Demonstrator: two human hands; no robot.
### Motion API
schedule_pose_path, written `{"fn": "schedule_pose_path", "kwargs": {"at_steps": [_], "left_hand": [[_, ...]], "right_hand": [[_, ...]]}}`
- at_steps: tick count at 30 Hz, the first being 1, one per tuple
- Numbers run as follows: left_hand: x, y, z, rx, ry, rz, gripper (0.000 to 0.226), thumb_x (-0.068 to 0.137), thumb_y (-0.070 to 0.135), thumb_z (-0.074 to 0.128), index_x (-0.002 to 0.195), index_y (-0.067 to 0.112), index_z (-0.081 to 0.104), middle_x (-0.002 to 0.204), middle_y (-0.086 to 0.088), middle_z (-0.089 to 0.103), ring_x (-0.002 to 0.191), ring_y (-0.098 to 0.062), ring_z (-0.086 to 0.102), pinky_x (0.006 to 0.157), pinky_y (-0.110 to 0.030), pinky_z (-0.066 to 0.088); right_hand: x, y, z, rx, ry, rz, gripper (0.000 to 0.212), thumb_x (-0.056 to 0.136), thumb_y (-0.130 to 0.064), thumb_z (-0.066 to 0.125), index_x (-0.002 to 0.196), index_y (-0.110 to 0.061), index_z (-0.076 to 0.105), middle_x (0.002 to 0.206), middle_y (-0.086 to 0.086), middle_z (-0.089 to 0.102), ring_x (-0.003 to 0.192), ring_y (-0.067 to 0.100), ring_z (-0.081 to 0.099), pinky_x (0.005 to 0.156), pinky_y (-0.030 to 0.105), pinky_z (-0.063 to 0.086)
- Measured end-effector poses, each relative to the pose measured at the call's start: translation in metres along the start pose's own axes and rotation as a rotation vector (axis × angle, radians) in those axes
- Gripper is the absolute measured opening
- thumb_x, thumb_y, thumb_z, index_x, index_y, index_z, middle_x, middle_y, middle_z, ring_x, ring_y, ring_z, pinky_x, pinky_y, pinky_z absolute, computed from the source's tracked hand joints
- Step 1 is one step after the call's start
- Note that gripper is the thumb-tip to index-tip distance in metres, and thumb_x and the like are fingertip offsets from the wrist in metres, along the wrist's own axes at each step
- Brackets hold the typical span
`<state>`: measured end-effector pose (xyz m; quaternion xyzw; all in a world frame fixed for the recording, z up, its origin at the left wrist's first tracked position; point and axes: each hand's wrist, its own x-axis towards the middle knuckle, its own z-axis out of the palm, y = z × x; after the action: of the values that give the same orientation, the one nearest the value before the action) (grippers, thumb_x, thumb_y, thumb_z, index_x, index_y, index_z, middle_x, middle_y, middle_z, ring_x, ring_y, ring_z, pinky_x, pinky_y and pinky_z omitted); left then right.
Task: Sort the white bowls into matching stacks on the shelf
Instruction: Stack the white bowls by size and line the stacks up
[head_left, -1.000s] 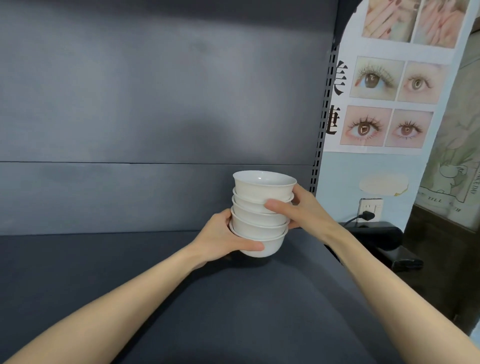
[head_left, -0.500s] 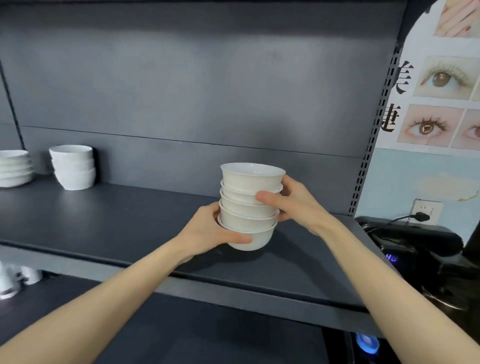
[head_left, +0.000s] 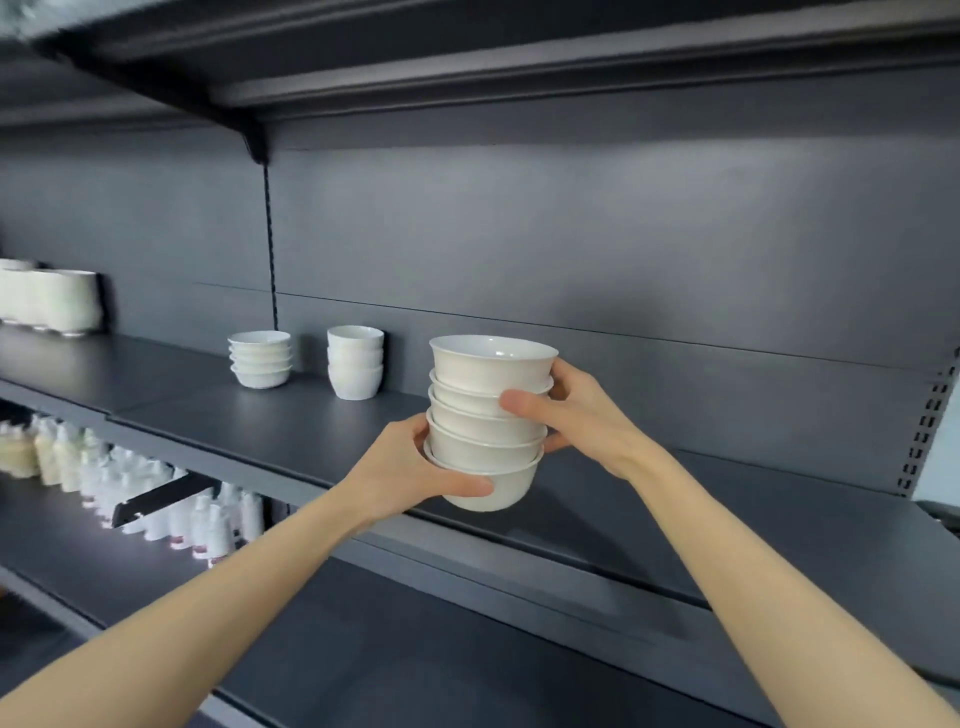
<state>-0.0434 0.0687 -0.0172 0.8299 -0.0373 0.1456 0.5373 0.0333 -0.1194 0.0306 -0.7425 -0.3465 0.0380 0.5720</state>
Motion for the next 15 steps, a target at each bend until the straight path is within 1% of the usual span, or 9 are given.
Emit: {"fn": "schedule_pose_path", "kwargs": {"at_steps": [3,5,8,13,15], "left_hand": [[-0.009,-0.018,-0.055,0.027,0.013,0.007,0.052,0.063,0.013,0.088,0.107,0.027,0.063,0.099,0.013,0.072,0.087,0.006,0.065,0.068,-0.006,0.048],[-0.012,-0.032,-0.090,0.033,0.021,0.013,0.050,0.063,0.012,0.087,0.104,0.029,0.064,0.097,0.014,0.073,0.088,0.005,0.066,0.069,-0.008,0.049],[-0.013,-0.052,-0.140,0.035,0.024,0.019,0.053,0.062,0.013,0.088,0.107,0.027,0.064,0.099,0.014,0.073,0.092,0.000,0.067,0.074,-0.014,0.051],[0.003,-0.072,-0.209,0.040,0.042,0.043,0.052,0.063,0.013,0.088,0.108,0.025,0.065,0.099,0.016,0.073,0.092,0.001,0.067,0.075,-0.014,0.051],[0.015,-0.080,-0.233,0.028,0.055,0.052,0.049,0.063,0.011,0.087,0.104,0.026,0.065,0.094,0.021,0.073,0.088,0.005,0.066,0.071,-0.010,0.049]], "right_hand": [[0.024,-0.010,0.053,0.030,-0.002,-0.010,0.046,0.081,-0.031,0.072,0.123,-0.028,0.053,0.114,-0.007,0.064,0.103,0.010,0.063,0.070,0.033,0.060],[0.038,-0.016,0.087,0.040,-0.007,-0.024,0.047,0.081,-0.031,0.072,0.123,-0.028,0.052,0.113,-0.009,0.064,0.103,0.009,0.063,0.067,0.029,0.059],[0.063,-0.026,0.133,0.063,-0.009,-0.035,0.046,0.081,-0.030,0.072,0.122,-0.029,0.052,0.112,-0.010,0.064,0.101,0.007,0.063,0.064,0.026,0.058],[0.111,-0.048,0.186,0.074,-0.021,-0.048,0.045,0.083,-0.027,0.071,0.123,-0.026,0.052,0.109,-0.011,0.064,0.097,0.005,0.063,0.061,0.024,0.057],[0.132,-0.055,0.201,0.058,-0.025,-0.067,0.039,0.083,-0.027,0.070,0.119,-0.028,0.053,0.107,-0.012,0.064,0.095,0.003,0.063,0.061,0.025,0.058]]}}
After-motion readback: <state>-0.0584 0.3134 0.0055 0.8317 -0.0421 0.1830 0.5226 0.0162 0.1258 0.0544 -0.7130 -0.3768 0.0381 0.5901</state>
